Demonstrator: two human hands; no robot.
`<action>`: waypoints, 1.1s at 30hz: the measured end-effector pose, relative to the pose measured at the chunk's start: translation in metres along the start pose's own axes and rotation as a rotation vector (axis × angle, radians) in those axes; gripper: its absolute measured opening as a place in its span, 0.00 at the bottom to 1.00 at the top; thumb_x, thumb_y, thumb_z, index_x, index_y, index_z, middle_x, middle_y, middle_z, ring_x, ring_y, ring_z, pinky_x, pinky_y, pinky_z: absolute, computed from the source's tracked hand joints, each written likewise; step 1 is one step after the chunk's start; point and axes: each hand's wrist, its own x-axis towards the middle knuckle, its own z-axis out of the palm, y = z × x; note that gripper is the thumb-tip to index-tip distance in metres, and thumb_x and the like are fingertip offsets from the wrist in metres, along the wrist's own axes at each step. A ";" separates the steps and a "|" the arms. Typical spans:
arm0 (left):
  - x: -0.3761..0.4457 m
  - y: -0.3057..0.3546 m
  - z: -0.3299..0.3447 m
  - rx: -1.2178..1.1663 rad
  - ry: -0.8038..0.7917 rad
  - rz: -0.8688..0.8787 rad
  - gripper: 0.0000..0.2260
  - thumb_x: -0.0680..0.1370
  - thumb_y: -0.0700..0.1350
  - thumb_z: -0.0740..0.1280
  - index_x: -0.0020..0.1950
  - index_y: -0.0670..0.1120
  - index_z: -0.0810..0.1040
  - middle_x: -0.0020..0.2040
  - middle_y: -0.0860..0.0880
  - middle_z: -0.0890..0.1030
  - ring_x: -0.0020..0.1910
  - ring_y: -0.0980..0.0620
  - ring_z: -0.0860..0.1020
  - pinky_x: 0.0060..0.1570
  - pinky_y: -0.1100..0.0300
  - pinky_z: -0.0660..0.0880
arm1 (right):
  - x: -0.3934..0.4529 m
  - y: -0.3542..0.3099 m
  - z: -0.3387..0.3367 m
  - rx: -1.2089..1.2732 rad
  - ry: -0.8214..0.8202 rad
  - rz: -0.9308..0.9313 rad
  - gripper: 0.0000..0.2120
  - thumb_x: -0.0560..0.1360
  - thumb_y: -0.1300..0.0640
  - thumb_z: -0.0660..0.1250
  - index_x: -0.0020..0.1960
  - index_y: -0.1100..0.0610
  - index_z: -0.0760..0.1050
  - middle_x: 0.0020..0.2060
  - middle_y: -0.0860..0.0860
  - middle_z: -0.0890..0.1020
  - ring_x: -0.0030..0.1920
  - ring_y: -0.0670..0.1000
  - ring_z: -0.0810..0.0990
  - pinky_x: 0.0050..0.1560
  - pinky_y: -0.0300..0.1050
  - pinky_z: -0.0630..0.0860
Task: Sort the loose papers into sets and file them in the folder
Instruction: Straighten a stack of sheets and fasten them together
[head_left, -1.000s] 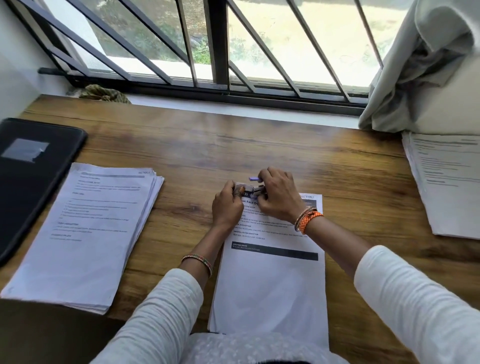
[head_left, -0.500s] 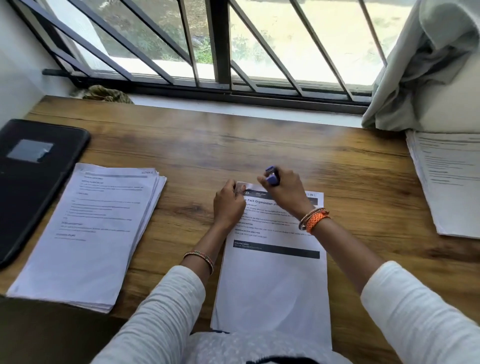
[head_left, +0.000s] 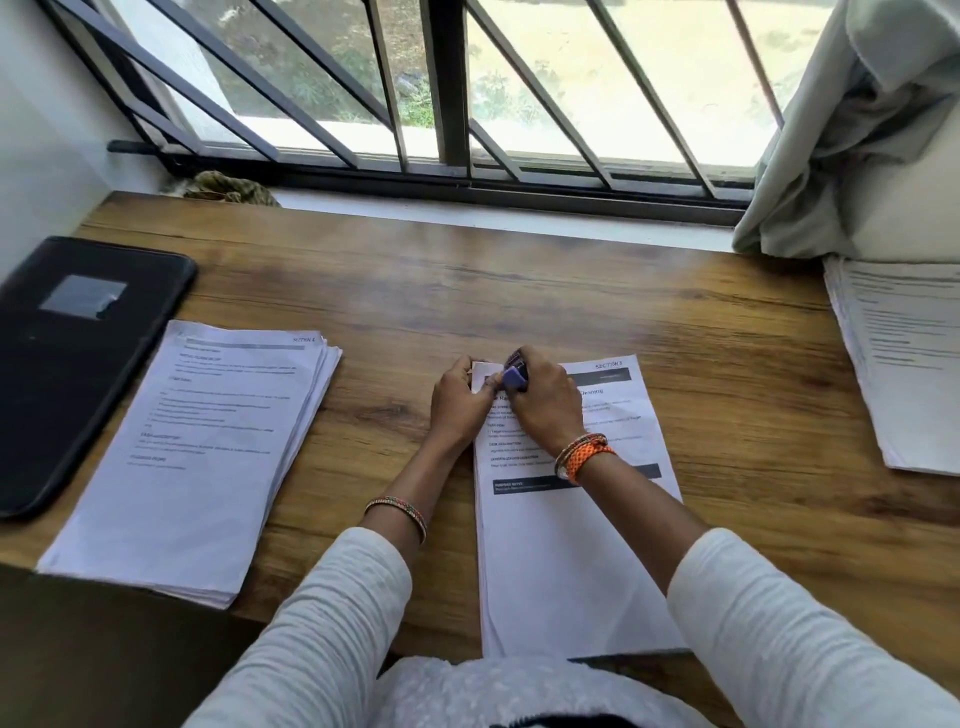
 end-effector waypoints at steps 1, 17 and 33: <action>0.000 0.001 0.000 -0.026 -0.013 -0.030 0.06 0.74 0.48 0.71 0.41 0.47 0.77 0.40 0.46 0.83 0.40 0.46 0.81 0.40 0.49 0.77 | 0.001 0.003 -0.002 0.045 -0.026 0.008 0.09 0.75 0.57 0.67 0.54 0.55 0.73 0.45 0.53 0.81 0.45 0.54 0.80 0.40 0.47 0.75; -0.028 0.004 0.013 -0.205 0.148 0.046 0.03 0.75 0.43 0.71 0.42 0.50 0.81 0.38 0.52 0.82 0.38 0.54 0.79 0.37 0.57 0.75 | 0.036 -0.009 -0.058 -0.706 -0.490 -0.602 0.19 0.78 0.47 0.62 0.63 0.58 0.72 0.55 0.55 0.75 0.42 0.52 0.74 0.41 0.47 0.73; -0.042 -0.004 0.016 -0.194 0.368 0.174 0.06 0.77 0.39 0.68 0.44 0.44 0.71 0.36 0.55 0.73 0.33 0.65 0.73 0.33 0.72 0.67 | 0.049 -0.039 -0.047 -0.736 -0.688 -0.796 0.17 0.74 0.47 0.69 0.53 0.61 0.78 0.43 0.54 0.81 0.41 0.53 0.78 0.42 0.48 0.78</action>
